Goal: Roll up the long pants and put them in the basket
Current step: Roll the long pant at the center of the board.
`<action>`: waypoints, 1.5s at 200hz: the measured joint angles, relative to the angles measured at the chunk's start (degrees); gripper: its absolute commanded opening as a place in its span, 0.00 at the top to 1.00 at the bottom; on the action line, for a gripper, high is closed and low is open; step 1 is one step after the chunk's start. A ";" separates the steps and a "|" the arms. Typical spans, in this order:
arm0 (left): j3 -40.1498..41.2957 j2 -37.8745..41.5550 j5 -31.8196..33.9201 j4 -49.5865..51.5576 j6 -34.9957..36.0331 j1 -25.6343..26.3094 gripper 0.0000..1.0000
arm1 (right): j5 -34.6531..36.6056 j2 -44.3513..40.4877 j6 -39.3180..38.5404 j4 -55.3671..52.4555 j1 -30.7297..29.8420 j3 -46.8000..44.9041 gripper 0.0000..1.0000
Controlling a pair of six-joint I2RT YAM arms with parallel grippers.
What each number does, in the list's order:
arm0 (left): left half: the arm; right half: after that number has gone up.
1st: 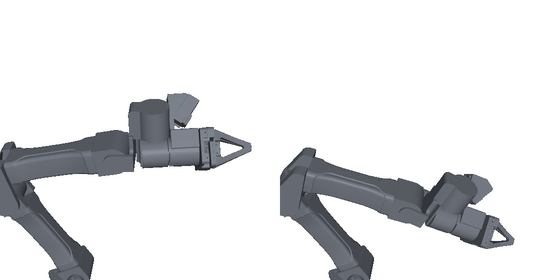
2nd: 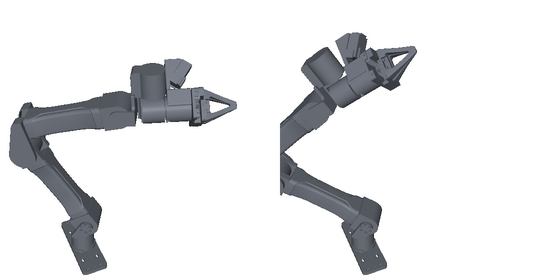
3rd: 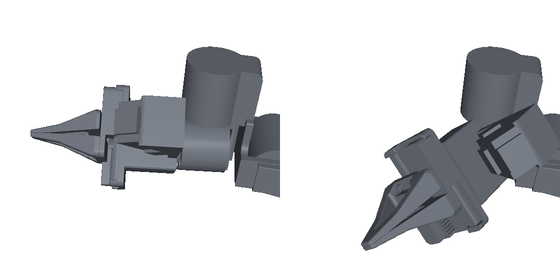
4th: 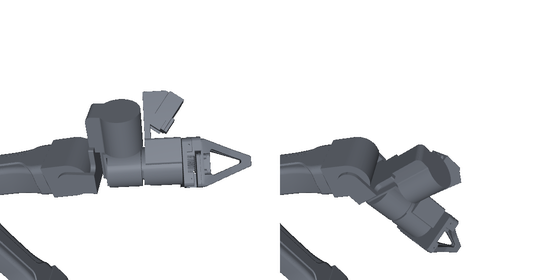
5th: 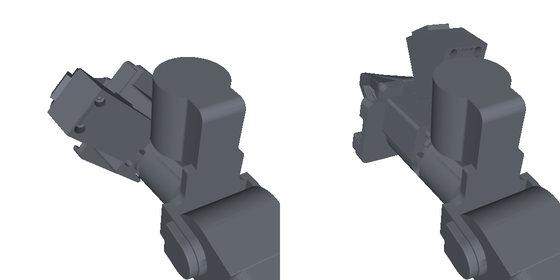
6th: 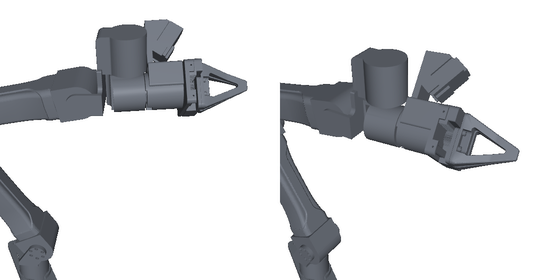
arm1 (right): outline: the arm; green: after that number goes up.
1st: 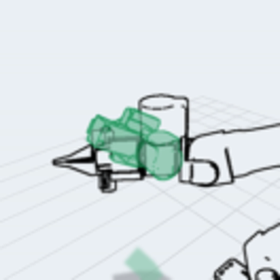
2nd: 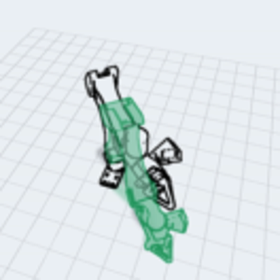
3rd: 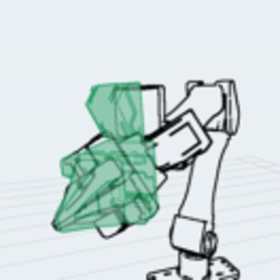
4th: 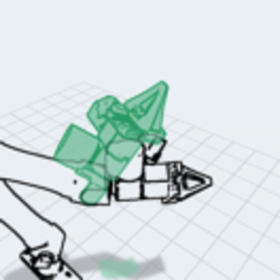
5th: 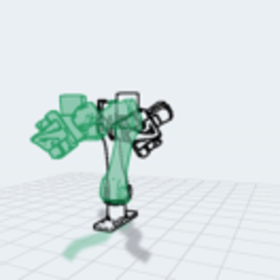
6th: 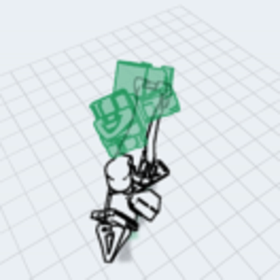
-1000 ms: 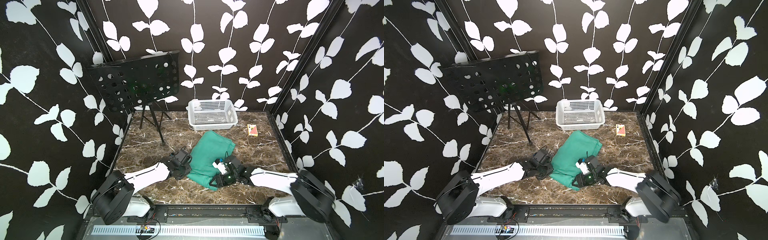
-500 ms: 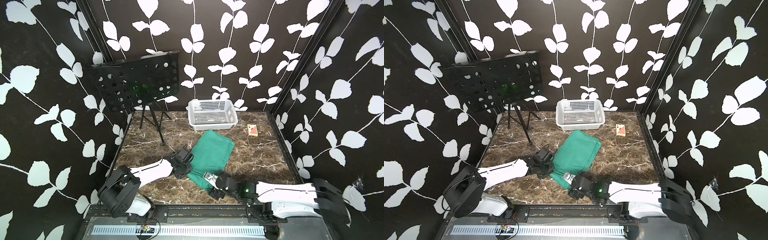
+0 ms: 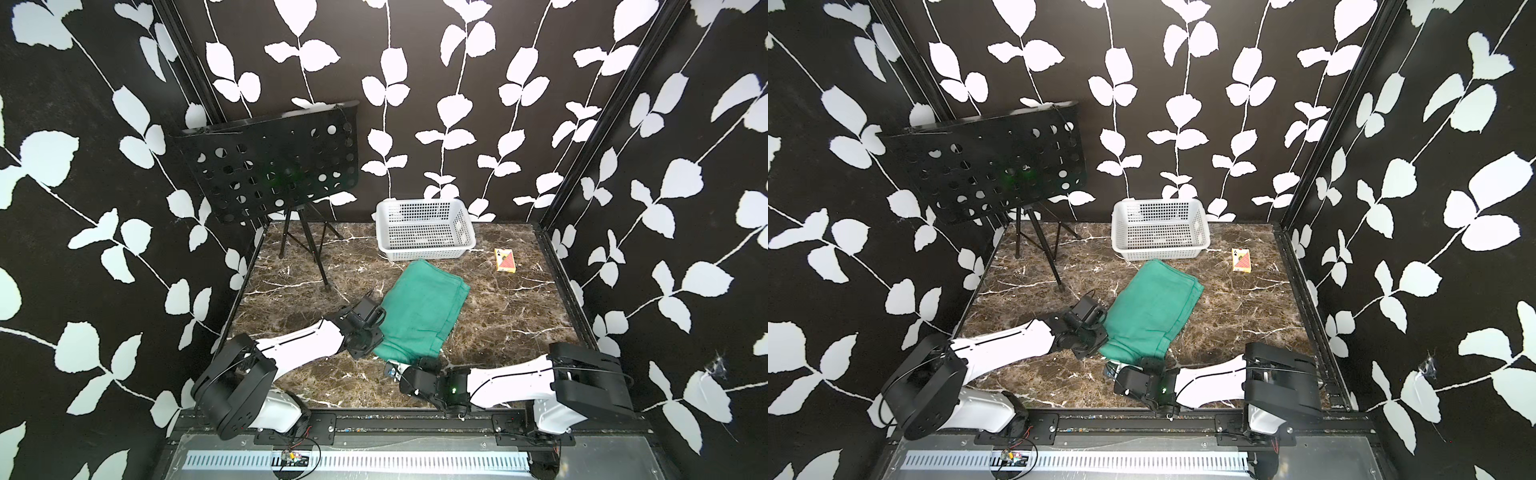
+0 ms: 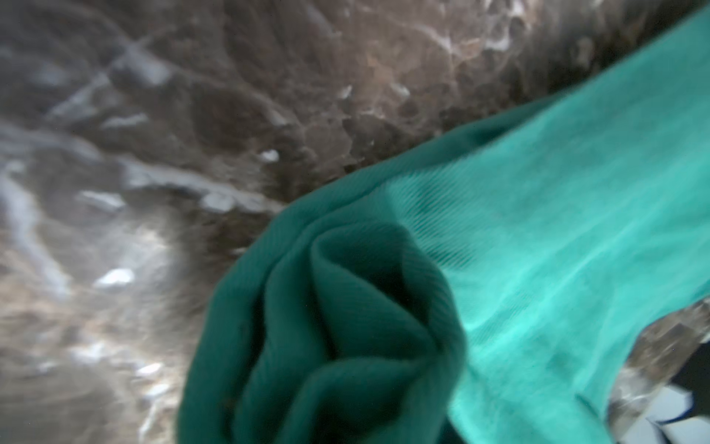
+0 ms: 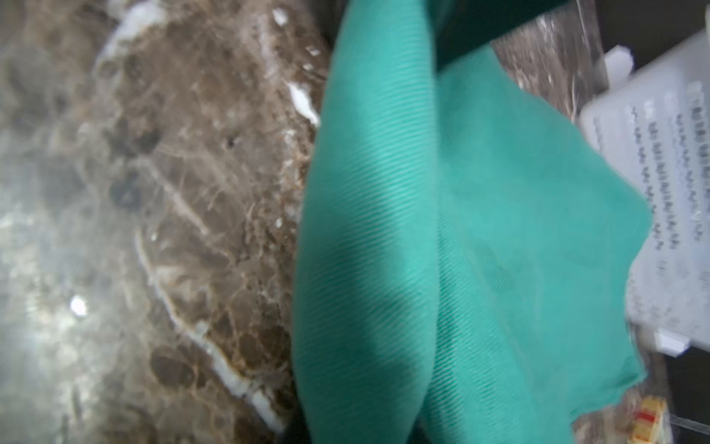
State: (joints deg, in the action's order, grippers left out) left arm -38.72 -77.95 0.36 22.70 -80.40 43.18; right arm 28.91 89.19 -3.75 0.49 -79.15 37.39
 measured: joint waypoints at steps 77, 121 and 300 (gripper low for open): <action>5.11 23.67 6.73 2.03 -0.94 0.57 0.34 | -38.77 -0.87 15.41 -3.98 17.46 5.16 1.00; 9.70 22.67 8.61 -1.99 -2.27 9.31 0.34 | -58.64 3.41 26.25 -0.50 26.93 5.49 1.00; 7.67 -1.36 4.79 -21.00 0.96 2.32 0.60 | -62.12 -0.09 35.89 3.50 32.35 1.22 0.42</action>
State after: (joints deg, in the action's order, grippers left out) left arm -31.05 -79.31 5.15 1.69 -79.44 45.50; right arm -33.21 89.10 32.14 3.99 -46.81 38.61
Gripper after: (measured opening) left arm 0.412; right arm 0.522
